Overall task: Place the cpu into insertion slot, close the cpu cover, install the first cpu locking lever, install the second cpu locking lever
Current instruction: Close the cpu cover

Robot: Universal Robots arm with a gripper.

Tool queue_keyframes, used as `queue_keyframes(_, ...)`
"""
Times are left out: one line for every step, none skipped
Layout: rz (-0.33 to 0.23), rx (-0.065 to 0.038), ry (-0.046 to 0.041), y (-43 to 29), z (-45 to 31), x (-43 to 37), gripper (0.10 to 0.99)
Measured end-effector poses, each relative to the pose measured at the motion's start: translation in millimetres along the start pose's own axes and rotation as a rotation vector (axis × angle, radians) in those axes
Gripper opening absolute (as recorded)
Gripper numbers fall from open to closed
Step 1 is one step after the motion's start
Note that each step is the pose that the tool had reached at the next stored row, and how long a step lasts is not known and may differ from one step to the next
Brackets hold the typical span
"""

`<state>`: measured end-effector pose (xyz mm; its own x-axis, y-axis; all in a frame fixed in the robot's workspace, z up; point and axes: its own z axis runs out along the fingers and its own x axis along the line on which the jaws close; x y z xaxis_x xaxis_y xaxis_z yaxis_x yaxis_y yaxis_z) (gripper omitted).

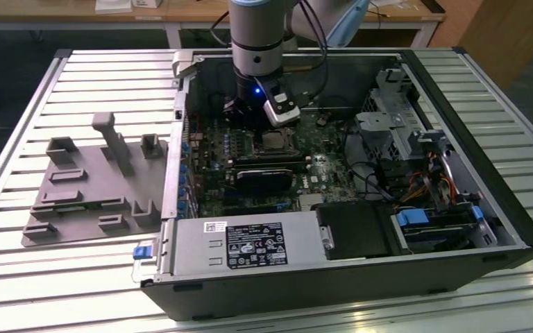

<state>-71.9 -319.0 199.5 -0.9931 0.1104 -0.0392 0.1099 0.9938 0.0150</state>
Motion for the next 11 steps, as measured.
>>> queue_keyframes(0.0,0.0,0.0,0.0,0.0,0.0,0.102)
queue_keyframes(0.0,0.0,0.0,0.0,0.0,0.0,0.102)
queue_keyframes(0.0,0.0,0.0,0.0,-0.4,0.0,0.102)
queue_keyframes(0.0,0.0,-0.0001,0.0,-1.1,-0.1,0.102)
queue_keyframes(0.0,0.0,0.0,0.1,-2.1,-0.1,0.102)
queue_keyframes(0.0,0.0,0.0,0.1,-3.3,-0.1,0.102)
queue_keyframes(0.0,0.0,-0.0001,0.1,-4.4,-0.2,0.102)
queue_keyframes(0.0,0.0,0.0,0.1,-5.5,-0.2,0.102)
queue_keyframes(0.0,0.0,0.0,0.1,-6.3,-0.2,0.102)
queue_keyframes(0.0,0.0,0.0,0.1,-6.8,-0.3,0.102)
queue_keyframes(0.0,0.0,-0.0001,0.2,-6.8,-0.5,0.102)
